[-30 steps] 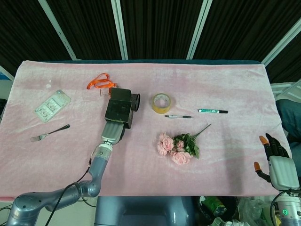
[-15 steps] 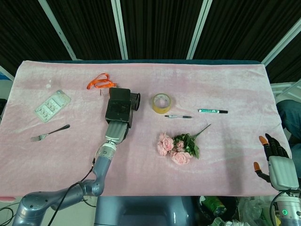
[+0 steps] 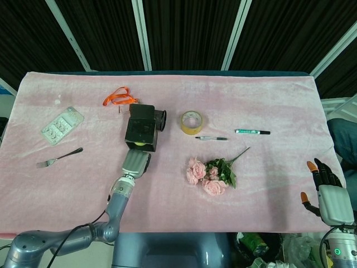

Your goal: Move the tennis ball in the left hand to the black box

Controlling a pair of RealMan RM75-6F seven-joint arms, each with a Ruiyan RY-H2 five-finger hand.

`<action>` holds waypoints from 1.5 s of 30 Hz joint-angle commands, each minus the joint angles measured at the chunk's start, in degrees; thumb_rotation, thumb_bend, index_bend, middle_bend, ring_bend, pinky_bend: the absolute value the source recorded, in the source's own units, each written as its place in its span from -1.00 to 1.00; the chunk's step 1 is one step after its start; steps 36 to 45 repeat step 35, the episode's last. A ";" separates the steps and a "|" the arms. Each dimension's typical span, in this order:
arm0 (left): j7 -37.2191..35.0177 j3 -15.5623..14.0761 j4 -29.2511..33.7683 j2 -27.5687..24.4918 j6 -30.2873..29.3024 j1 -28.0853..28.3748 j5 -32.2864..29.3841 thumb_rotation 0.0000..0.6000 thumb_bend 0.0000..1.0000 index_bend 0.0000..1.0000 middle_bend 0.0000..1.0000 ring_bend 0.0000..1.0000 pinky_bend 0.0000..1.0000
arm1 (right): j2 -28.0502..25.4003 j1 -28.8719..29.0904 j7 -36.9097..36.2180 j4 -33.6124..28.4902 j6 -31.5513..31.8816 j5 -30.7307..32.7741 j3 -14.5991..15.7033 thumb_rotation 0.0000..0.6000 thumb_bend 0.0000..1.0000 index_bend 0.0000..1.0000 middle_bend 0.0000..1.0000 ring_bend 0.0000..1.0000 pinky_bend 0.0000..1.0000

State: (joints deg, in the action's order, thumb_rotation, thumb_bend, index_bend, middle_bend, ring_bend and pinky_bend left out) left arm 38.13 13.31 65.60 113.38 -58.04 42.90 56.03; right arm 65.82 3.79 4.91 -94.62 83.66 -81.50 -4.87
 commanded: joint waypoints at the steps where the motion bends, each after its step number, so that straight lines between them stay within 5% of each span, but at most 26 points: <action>1: 5.87 -4.96 17.95 -9.59 -4.26 -5.49 -2.45 1.00 0.13 0.22 0.39 0.39 0.80 | -0.01 -0.01 -0.01 -0.01 0.02 0.00 0.00 1.00 -0.36 -0.96 -1.00 -0.89 -0.67; 6: 7.84 -8.86 34.70 -19.91 -8.05 -8.75 -1.50 1.00 -0.16 -0.08 0.05 0.00 0.44 | 0.03 -0.04 0.13 -0.05 0.13 -0.09 0.03 1.00 -0.36 -0.96 -1.00 -0.89 -0.67; 14: 2.83 -16.82 47.92 -33.88 -14.61 -14.62 11.65 1.00 -0.37 -0.45 -0.40 -0.63 -0.30 | 0.06 -0.07 0.38 -0.09 0.20 -0.07 0.04 1.00 -0.36 -0.96 -1.00 -0.89 -0.67; 17: 0.07 -19.35 46.29 -37.01 -21.33 -18.56 19.81 1.00 -0.37 -0.56 -0.56 -0.87 -0.58 | 0.02 -0.08 0.39 -0.15 0.14 0.04 0.03 1.00 -0.36 -0.96 -1.00 -0.89 -0.67; 21: -6.12 -21.02 41.90 -39.37 -30.62 -24.10 27.15 1.00 -0.45 -0.66 -0.66 -0.92 -0.71 | 0.03 -0.10 0.45 -0.20 0.28 0.15 -0.10 1.00 -0.36 -0.96 -1.00 -0.89 -0.67; 31: -36.20 -22.45 32.28 -48.79 -38.19 -32.27 30.75 1.00 -0.56 -0.77 -0.81 -1.00 -0.83 | 0.04 -0.21 0.92 -0.19 0.86 -0.58 0.06 1.00 -0.36 -0.96 -1.00 -0.89 -0.67; 45: -38.86 -21.80 29.85 -50.42 -38.34 -33.01 30.56 1.00 -0.55 -0.77 -0.81 -1.00 -0.83 | 0.11 -0.21 1.27 -0.29 0.93 -1.03 0.29 1.00 -0.36 -0.96 -1.00 -0.89 -0.67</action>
